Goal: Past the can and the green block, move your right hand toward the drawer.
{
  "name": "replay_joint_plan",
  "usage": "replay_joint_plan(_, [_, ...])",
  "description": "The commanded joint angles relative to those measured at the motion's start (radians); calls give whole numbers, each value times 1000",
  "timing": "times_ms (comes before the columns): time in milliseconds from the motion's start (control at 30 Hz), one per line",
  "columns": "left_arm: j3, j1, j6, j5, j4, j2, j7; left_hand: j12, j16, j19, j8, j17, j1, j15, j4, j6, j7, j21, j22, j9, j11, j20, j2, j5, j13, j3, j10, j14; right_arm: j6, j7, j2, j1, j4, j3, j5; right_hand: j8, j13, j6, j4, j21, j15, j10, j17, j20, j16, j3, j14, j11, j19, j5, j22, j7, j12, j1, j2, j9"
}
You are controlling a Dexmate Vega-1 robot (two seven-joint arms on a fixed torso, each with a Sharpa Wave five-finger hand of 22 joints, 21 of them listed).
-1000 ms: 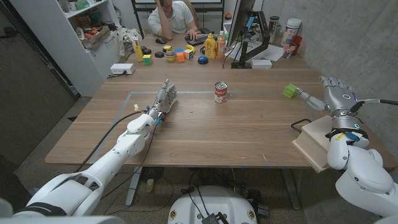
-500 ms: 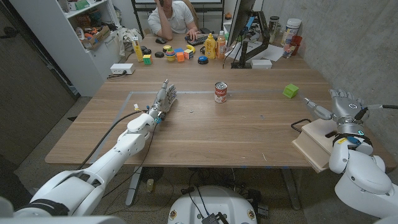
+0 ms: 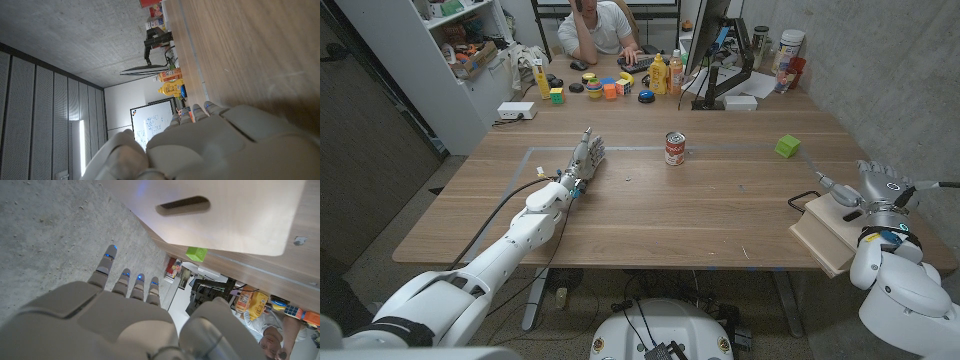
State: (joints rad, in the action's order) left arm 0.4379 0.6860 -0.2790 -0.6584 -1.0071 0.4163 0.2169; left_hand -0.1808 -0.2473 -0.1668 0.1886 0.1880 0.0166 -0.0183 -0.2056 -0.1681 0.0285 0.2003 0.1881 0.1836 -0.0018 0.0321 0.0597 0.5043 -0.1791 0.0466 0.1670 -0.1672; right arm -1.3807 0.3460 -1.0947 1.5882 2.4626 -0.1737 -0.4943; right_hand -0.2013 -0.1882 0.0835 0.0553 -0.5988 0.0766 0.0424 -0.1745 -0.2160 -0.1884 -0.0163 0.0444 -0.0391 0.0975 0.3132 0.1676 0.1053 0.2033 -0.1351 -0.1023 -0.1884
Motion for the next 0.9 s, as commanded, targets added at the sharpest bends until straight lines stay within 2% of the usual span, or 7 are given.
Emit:
replay_joint_plan(33, [1, -1, 7, 2, -2, 0, -1, -6, -1, -109, 3, 6, 3, -4, 0, -259, 1, 3, 3, 5, 5, 16, 137, 9, -6, -4, 318, -275, -15, 2, 11, 15, 2, 0, 27, 5, -5, -11, -5, 4, 3, -8, -5, -1, 3, -4, -4, -3, 1, 6, 3, 2, 1, -14, 4, -4])
replay_joint_plan(100, [1, -1, 6, 2, -2, 0, -1, -5, -1, -108, 3, 6, 3, -3, 0, -259, 2, 3, 3, 5, 11, 17, 137, 9, -6, -4, 321, -275, -15, 7, 9, 14, 3, -2, 35, 5, -5, -12, -6, 5, 3, -10, -5, -1, 3, -4, -3, -3, 1, 7, 3, 1, 1, -16, 5, -4])
replay_joint_plan(333, [0, 2, 8, 2, -6, 2, -5, -6, -1, -109, 3, 6, 3, -4, 0, -259, 3, 3, 3, 5, 4, 17, 137, 10, -6, -5, 319, -275, -15, 52, -2, 7, 6, -1, 102, 5, -5, -13, -9, 10, 0, -8, -5, -1, 2, -6, 0, -3, 3, 9, 4, 2, 3, -23, 10, -4])
replay_joint_plan(900, [3, -12, 8, 3, 13, -5, 3, -6, -1, -110, 3, 6, 3, -5, 0, -259, 3, 3, 3, 5, 6, 15, 137, 10, -6, -6, 320, -275, -11, 152, -26, -6, 9, 9, 241, 4, -5, -15, -13, 20, -1, -9, -4, -1, 0, -7, 6, -5, 12, 14, 4, 0, 5, -38, 18, -4])
